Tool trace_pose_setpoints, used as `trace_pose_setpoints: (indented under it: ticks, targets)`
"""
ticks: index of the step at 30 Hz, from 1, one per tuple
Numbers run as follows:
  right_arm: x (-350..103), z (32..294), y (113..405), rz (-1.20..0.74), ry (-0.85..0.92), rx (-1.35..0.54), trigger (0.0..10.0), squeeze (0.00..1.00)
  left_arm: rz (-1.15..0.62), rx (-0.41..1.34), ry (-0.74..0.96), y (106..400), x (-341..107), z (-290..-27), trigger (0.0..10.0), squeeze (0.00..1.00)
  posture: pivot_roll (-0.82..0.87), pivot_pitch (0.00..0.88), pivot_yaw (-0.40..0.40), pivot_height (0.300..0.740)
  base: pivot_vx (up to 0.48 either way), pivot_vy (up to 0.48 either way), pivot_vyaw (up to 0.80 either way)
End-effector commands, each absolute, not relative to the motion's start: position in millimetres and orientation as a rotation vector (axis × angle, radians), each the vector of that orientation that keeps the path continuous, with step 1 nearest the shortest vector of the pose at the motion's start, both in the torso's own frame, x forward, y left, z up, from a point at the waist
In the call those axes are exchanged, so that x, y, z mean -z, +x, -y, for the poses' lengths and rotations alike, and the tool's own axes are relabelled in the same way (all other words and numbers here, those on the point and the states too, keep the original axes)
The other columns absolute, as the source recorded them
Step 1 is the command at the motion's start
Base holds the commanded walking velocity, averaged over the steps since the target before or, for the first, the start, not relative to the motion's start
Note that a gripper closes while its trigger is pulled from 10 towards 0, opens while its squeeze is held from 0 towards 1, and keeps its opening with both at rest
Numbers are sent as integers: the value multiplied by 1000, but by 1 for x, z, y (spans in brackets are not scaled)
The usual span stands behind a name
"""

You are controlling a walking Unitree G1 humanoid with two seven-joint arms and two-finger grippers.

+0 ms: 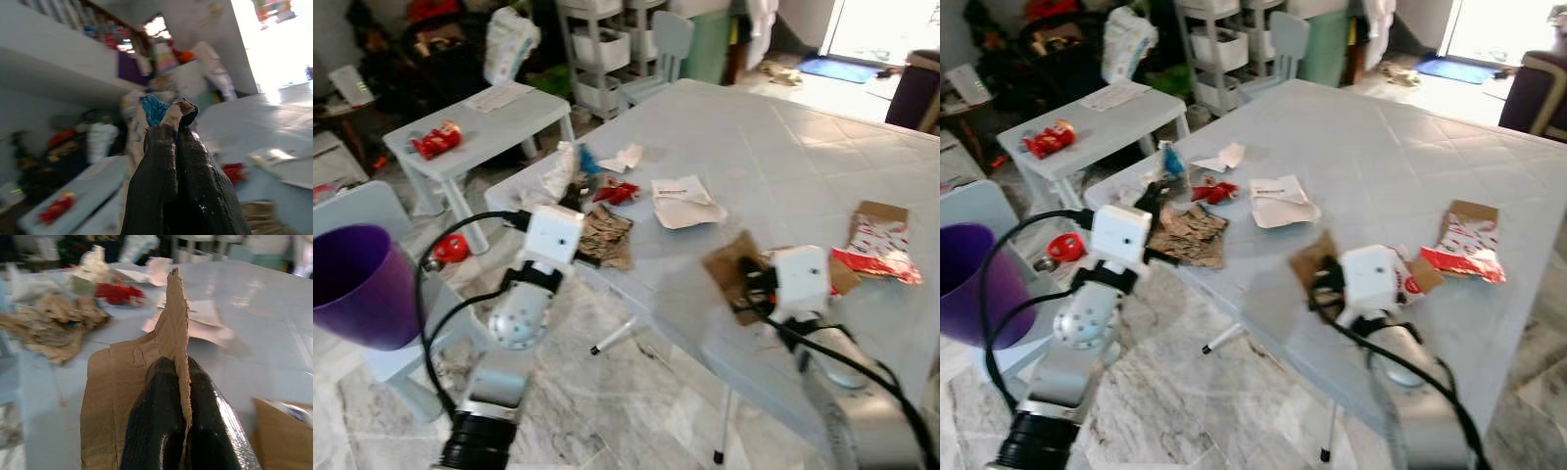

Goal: Picking trash to rubbish bin

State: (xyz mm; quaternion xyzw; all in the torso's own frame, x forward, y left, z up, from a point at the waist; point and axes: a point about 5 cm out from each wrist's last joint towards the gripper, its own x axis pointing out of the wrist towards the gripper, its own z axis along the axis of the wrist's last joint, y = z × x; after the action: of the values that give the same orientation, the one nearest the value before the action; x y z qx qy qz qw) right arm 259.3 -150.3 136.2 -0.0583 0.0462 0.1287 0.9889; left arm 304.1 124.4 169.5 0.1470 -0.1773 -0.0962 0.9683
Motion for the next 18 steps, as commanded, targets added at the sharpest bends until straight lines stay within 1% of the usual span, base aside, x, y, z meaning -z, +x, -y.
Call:
trace_pose_setpoints:
  ticks: [1,18]
  targets:
    - [-140,154,259,-77,-125,-247,10000,0,386,209,287,303,-176,-118,10000,0,-102,0,60,740,0,0,800]
    - [-140,153,258,-68,-120,-250,10000,0,392,242,272,303,-177,-110,10000,0,-113,0,67,740,0,0,800]
